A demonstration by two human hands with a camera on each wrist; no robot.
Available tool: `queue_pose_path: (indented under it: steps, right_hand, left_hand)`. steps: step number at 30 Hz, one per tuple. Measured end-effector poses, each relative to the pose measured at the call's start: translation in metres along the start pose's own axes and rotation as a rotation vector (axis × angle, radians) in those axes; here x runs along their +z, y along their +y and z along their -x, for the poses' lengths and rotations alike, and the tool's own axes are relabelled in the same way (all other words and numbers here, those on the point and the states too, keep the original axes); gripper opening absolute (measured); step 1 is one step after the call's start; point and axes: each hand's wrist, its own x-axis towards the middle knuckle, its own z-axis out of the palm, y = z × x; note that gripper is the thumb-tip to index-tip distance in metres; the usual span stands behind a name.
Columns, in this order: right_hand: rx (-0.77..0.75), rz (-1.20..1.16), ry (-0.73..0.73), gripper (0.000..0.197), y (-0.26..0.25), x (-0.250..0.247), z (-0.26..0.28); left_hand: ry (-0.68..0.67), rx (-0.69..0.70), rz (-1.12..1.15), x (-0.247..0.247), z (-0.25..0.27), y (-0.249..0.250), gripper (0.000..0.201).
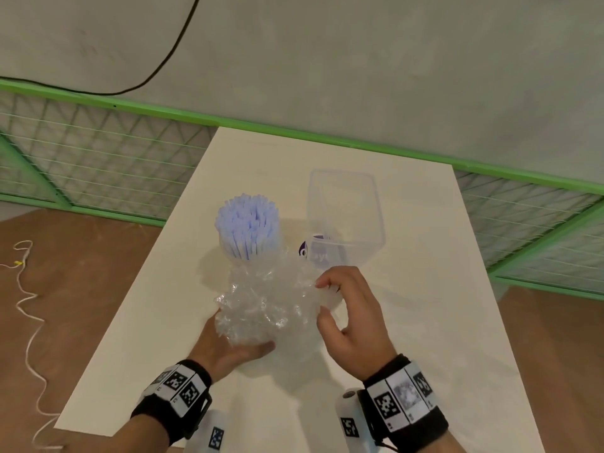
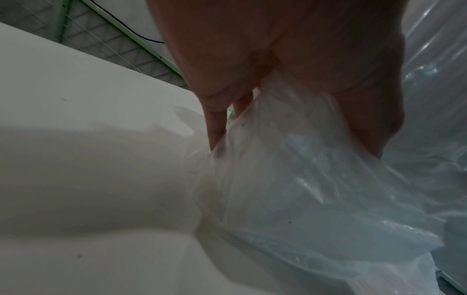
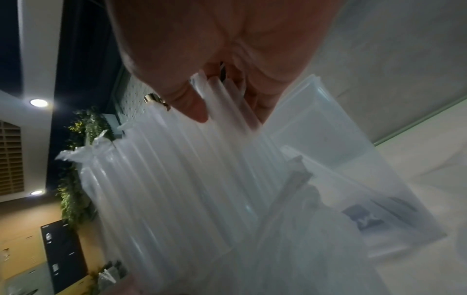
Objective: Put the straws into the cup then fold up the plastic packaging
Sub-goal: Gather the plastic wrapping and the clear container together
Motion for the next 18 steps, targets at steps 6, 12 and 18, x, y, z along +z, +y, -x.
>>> queue_pose_path:
  steps: [6,12,18]
  right_hand:
    - [-0.061,0.015,0.061,0.015,0.007,0.006,-0.001]
    - [-0.079,-0.006,0.216,0.017,-0.005,0.004,-0.017]
    - [-0.006,-0.120,0.225,0.022,-0.011,0.008,-0.024]
  left_hand:
    - [0.021,0.029,-0.009,0.003,0.004,0.002,0.041]
    - [0.019,0.044,-0.018,0.005,0.003,0.005,0.043]
    - [0.017,0.087,-0.058,0.004,0.002,0.002,0.050]
